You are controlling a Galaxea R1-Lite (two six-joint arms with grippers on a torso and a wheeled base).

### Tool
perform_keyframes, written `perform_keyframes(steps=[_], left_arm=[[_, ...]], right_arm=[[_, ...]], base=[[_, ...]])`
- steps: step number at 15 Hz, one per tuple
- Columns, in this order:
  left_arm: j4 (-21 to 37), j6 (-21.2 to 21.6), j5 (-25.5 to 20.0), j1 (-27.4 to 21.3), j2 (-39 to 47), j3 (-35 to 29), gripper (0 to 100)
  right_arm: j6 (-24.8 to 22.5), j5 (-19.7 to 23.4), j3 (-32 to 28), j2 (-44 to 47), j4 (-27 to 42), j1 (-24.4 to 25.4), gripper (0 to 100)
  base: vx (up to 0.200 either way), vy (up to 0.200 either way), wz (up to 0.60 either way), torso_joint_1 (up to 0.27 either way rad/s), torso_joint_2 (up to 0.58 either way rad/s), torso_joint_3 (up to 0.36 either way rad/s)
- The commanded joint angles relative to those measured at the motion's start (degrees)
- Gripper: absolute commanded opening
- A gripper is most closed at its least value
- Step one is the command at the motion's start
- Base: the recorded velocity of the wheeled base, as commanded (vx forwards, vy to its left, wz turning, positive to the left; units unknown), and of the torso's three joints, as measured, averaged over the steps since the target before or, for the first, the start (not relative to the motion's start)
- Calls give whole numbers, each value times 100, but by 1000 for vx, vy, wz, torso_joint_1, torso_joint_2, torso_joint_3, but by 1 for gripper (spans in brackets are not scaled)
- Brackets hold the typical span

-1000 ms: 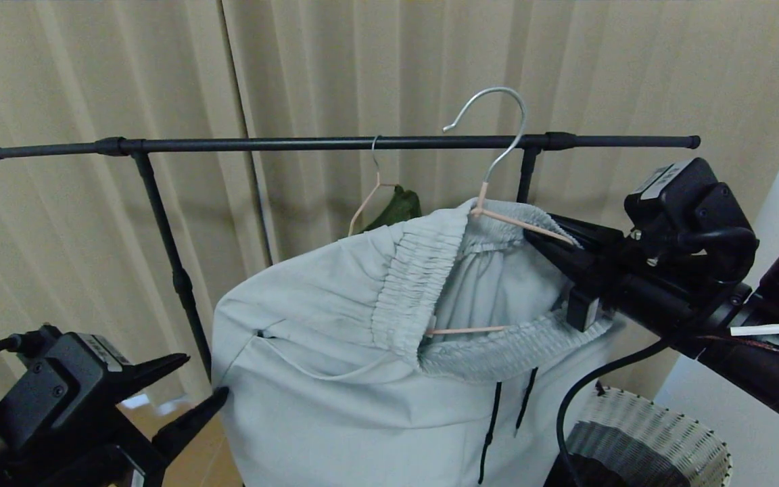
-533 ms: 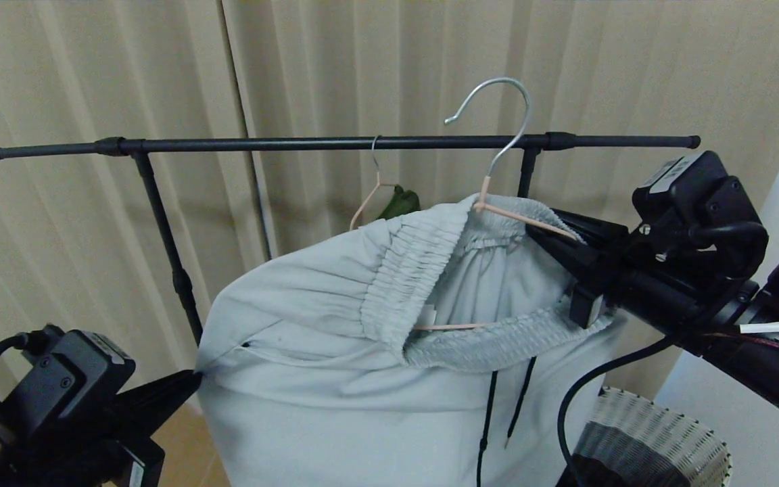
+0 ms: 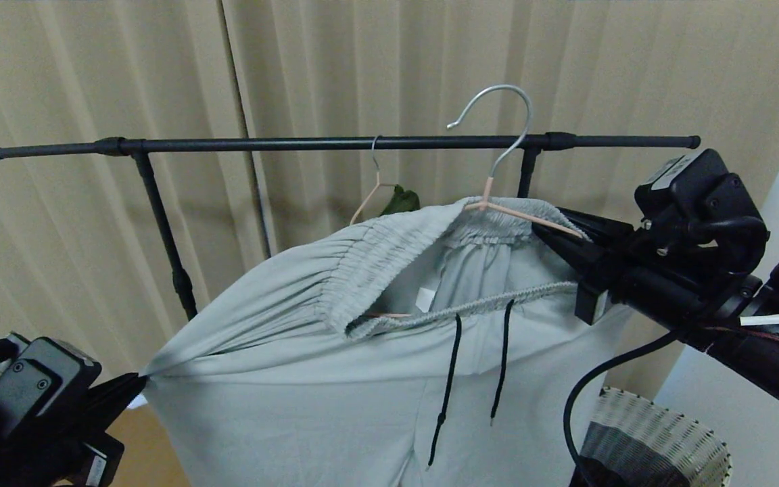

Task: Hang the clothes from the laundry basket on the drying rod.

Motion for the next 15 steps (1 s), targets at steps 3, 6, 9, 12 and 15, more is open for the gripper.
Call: perform_keyframes(steps=[3, 6, 9, 12, 15], left_arm=[[6, -47, -13, -12, -154, 25, 100], [6, -566, -13, -38, -558, 95, 100], [23, -882, -22, -319, -1287, 333, 100], [-3, -1190, -136, -486, -1384, 262, 100], [6, -1243, -154, -495, -1490, 245, 100]], right_arm=[[3, -50, 26, -26, 83, -13, 0], [-6, -94, 105, -114, 233, -418, 0], [-15, -138, 245, -492, 944, -1358, 0], [-15, -138, 272, -1204, 2272, -2316, 0], [-6, -217, 193, -1582, 3458, -3010, 0]], base=[[0, 0, 0, 0, 0, 0], [0, 0, 0, 0, 0, 0], [0, 0, 0, 0, 0, 0], [0, 0, 0, 0, 0, 0], [0, 0, 0, 0, 0, 0]])
